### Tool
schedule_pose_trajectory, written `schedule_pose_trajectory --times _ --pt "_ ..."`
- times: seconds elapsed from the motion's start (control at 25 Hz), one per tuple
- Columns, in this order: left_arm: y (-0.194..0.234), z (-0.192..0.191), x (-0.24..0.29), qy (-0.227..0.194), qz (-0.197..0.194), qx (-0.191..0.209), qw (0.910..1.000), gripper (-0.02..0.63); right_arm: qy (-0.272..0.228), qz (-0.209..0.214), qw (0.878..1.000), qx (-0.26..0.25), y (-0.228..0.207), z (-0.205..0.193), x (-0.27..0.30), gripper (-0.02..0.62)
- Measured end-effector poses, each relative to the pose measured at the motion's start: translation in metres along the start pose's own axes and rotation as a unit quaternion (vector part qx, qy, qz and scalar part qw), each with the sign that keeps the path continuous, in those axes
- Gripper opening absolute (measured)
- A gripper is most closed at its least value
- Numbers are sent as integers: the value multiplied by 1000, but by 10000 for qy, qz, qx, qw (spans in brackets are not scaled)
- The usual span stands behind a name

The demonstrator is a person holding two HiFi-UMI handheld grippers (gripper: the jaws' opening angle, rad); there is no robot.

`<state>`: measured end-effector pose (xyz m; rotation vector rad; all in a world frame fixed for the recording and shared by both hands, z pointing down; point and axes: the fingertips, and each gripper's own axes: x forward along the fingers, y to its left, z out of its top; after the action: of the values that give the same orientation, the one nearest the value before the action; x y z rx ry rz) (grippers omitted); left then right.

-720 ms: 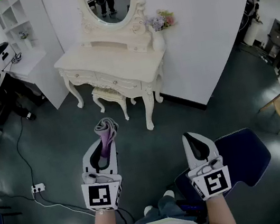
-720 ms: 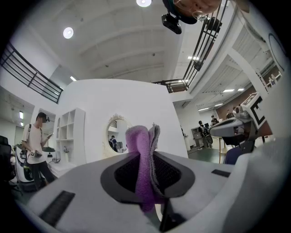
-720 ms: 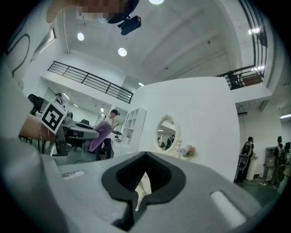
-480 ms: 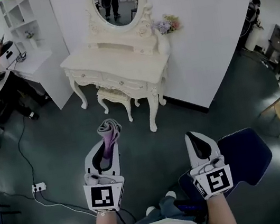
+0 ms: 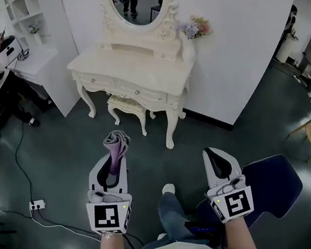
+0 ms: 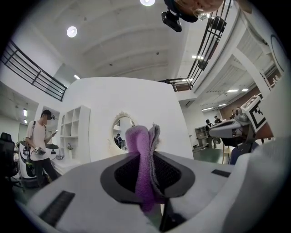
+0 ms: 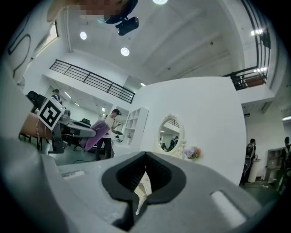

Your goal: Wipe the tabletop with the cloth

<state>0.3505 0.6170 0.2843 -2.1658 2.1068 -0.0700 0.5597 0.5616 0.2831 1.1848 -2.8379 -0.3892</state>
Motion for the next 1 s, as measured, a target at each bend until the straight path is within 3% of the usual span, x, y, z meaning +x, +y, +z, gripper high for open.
schedule_pose_trajectory --times 0.2,0.68,1.0 --pt "14 -28 82 107 -71 -88 9999 75 79 -57 9998 177 -47 -37 71 0" --pt "58 -42 333 221 -378 -181 9989 75 107 -243 9993 255 -181 -71 267 0" --pt "53 -80 447 841 -907 -403 9915 75 461 -469 9974 305 -238 -106 327 0"
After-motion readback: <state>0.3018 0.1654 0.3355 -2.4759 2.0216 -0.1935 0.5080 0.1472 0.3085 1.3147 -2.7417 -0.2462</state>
